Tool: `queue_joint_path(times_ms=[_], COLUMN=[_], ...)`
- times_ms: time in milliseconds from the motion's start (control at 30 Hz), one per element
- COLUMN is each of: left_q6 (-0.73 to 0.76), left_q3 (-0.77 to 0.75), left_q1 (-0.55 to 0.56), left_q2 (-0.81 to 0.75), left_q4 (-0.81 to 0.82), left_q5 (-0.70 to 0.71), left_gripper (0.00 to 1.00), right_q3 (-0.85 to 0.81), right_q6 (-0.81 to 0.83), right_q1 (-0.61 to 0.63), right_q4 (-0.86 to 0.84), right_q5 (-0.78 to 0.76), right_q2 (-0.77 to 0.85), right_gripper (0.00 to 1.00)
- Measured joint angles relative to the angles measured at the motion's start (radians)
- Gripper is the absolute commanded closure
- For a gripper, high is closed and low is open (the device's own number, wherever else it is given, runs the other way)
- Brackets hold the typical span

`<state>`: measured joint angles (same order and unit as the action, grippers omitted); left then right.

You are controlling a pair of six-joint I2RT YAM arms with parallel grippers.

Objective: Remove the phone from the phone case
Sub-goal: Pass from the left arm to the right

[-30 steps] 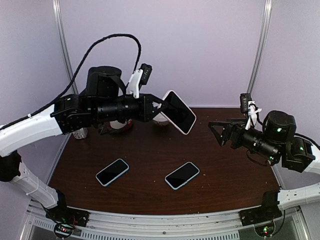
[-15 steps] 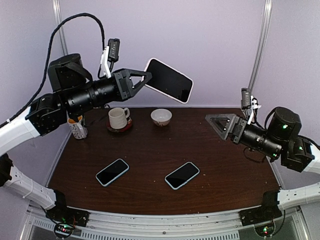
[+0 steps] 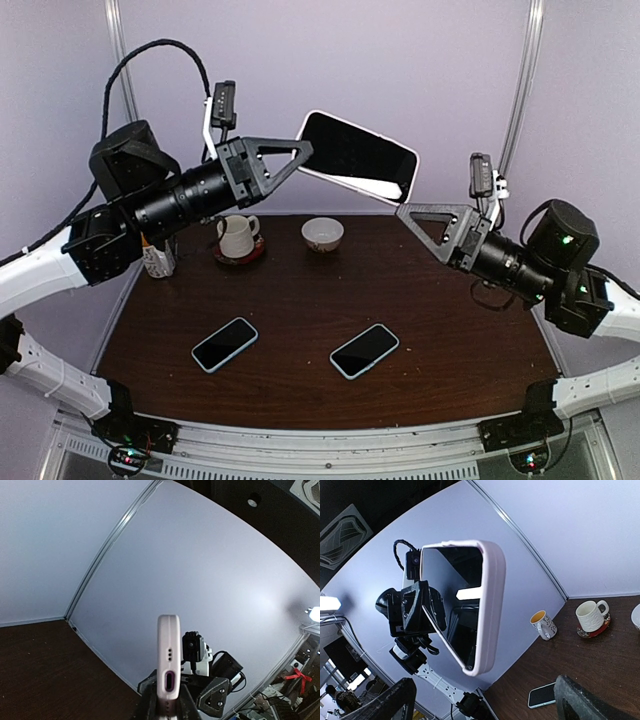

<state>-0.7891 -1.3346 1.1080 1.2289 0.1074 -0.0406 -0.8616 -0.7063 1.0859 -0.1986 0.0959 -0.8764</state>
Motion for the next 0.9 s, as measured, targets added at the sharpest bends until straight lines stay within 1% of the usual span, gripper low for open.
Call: queue_joint_path(times_ms=[133,267,467,667,900], left_q6=[-0.046,-0.076,-0.099,-0.106,-0.115], left_q3=[0.032,0.048,0.048,0.048,0.048], left_q1=[0.0,0.0,0.0,0.0,0.0], left_q2=[0.0,0.0,0.002,0.007,0.01], left_q4=[0.069,0.104,0.152,0.172,0.187], left_q5=[-0.034,-0.053,-0.069,-0.072,-0.074], left_gripper=[1.0,1.0,1.0,1.0,1.0], right_q3=[-0.02,-0.049,-0.055,-0.1,-0.121], right_q6=[0.0,-0.003,-0.013,-0.019,-0.027], right_q1=[0.0,0.0,0.0,0.0,0.0], right_q4=[-0.049,-0.108,-0.209,-0.262,-0.3], right_q5=[0.006,0.021,0.04,0.054,0.077], right_q2=[-0.017,-0.041,-0.065,-0.093,-0.132], right_gripper=[0.01,0.11,0.31,0.42,0.49])
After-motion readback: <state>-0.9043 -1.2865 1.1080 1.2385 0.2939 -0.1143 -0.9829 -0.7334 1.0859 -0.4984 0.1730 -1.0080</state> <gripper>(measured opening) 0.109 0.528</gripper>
